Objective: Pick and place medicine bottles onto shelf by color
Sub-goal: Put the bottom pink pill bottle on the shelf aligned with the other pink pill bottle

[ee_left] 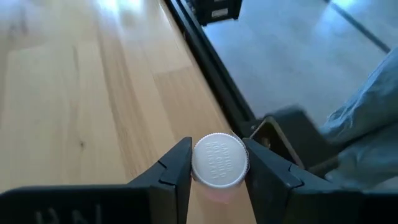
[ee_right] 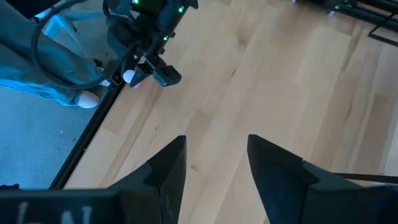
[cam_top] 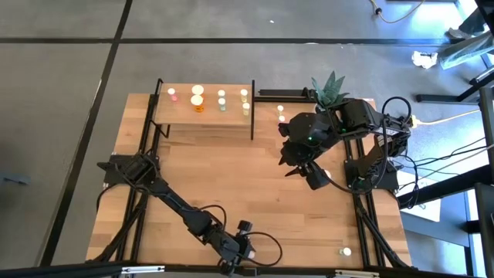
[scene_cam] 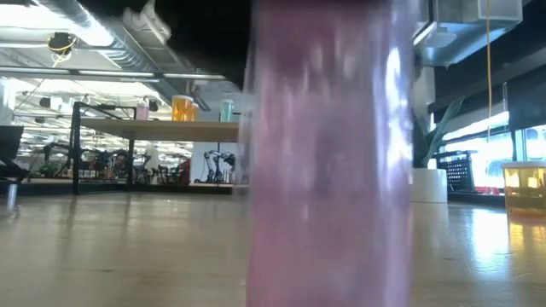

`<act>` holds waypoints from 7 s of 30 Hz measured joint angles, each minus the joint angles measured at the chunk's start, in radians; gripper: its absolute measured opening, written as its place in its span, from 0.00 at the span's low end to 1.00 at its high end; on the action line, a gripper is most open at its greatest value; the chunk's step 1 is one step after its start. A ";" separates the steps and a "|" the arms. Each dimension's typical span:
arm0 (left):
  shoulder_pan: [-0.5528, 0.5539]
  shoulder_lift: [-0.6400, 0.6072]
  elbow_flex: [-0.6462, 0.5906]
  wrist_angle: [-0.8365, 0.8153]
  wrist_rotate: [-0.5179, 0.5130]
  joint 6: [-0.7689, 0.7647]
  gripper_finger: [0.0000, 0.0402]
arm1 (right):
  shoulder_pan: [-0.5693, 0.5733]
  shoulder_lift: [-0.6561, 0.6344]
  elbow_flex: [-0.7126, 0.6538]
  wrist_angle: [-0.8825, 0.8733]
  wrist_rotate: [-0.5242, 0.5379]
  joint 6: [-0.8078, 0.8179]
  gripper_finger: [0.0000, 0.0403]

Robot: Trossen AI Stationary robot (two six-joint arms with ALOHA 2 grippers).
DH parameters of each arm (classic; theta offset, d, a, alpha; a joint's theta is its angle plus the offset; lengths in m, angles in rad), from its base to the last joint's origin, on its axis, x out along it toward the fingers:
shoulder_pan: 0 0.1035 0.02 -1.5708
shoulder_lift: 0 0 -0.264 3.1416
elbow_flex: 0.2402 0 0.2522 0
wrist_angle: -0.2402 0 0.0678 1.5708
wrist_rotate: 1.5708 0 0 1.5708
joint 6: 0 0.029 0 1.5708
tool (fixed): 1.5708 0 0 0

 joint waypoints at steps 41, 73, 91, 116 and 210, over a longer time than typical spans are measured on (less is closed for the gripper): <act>0.044 -0.664 0.001 -0.958 -0.532 -0.645 0.28 | -0.002 0.028 -0.031 0.217 0.119 -0.100 0.43; 0.705 -0.936 0.001 -1.528 -0.676 -0.932 0.28 | -0.230 0.033 -0.139 0.486 0.451 0.061 0.43; 0.845 -0.935 -0.159 -1.573 -0.688 -1.030 0.28 | -0.290 0.033 -0.139 0.491 0.449 0.056 0.43; 1.068 -1.077 -0.258 -1.280 -0.565 -0.765 0.28 | -0.301 0.033 -0.139 0.492 0.449 0.056 0.43; 1.245 -1.104 -0.445 -0.982 -0.502 -0.575 0.28 | -0.301 0.033 -0.139 0.522 0.449 0.058 0.43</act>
